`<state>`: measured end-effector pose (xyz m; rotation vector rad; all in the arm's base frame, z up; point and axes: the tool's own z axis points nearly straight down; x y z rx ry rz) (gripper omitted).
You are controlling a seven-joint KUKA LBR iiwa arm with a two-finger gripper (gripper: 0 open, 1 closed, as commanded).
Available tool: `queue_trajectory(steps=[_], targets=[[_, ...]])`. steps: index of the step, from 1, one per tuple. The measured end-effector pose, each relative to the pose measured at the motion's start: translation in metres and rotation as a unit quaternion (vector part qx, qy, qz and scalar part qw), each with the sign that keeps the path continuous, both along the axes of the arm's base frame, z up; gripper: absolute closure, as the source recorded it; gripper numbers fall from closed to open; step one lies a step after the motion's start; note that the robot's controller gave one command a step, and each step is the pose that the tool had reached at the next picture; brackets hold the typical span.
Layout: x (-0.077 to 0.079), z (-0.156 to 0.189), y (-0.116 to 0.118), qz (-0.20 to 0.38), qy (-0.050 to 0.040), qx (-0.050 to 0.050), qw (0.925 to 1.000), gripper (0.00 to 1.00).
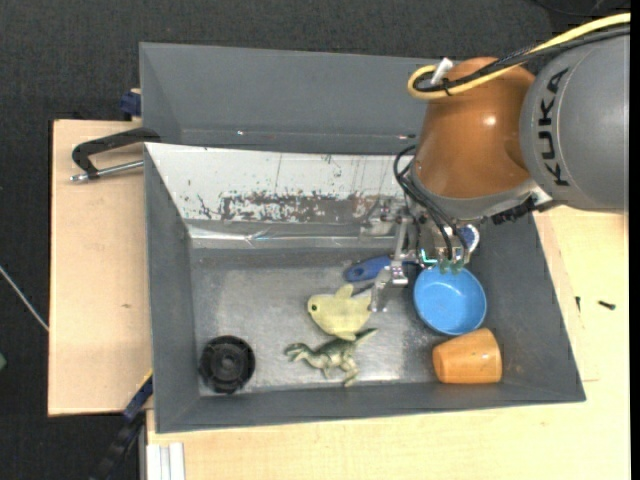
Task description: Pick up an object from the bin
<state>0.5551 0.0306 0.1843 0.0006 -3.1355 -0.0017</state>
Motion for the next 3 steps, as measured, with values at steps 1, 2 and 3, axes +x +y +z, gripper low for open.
queue_trajectory(steps=[1,2,3], targets=[[0.040,-0.108,-0.053,-0.069,-0.0023,-0.001,0.9976,0.00],[0.042,-0.104,-0.051,-0.067,-0.0058,0.000,0.9977,1.00],[0.025,0.048,-0.038,-0.060,-0.0091,0.000,0.9981,1.00]])
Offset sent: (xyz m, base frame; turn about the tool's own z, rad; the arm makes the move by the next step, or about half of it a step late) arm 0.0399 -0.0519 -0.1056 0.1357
